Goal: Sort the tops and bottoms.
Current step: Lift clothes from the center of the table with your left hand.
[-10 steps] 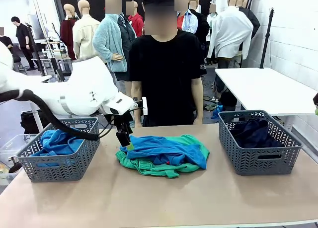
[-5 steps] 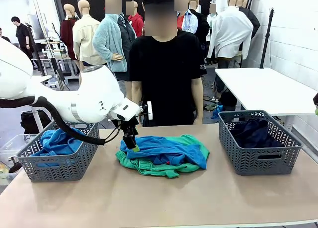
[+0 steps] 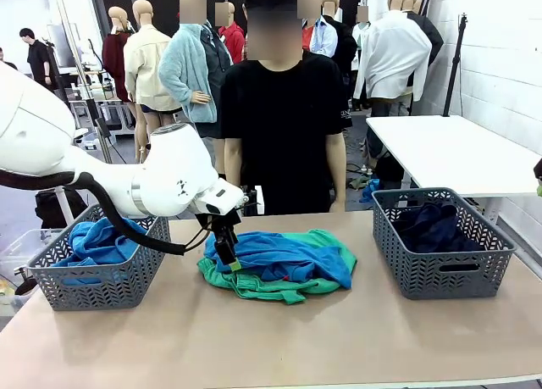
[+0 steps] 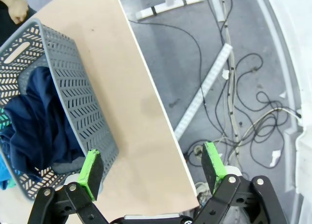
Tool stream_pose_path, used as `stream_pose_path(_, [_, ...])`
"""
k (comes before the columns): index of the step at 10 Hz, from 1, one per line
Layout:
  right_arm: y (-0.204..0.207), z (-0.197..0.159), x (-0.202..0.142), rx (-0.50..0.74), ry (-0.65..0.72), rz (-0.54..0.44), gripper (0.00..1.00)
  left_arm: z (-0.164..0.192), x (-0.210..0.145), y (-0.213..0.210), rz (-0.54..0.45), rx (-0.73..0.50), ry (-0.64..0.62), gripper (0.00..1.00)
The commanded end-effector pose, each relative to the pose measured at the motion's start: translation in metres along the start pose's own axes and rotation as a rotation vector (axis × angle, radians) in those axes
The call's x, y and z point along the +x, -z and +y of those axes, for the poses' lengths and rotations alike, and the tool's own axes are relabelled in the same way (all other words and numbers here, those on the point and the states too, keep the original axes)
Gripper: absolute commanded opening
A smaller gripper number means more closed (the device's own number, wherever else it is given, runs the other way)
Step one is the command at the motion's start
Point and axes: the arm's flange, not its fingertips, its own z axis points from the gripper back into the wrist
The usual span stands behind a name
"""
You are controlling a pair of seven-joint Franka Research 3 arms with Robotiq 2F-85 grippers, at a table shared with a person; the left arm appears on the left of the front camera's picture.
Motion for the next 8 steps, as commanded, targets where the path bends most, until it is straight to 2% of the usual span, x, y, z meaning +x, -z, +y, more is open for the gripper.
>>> stream_pose_path(1, [-0.002, 0.001, 0.000, -0.015, 0.010, 0.011, 1.00, -0.003, 0.000, -0.003, -0.010, 0.019, 0.031, 1.00])
stream_pose_path(4, [-0.002, 0.001, 0.000, -0.015, 0.010, 0.011, 1.00, 0.003, 0.005, 0.012, -0.012, -0.038, 0.008, 1.00])
stream_pose_path(8, [-0.002, 0.001, 0.000, -0.015, 0.010, 0.011, 1.00, 0.009, 0.019, 0.028, -0.056, -0.010, 0.032, 1.00])
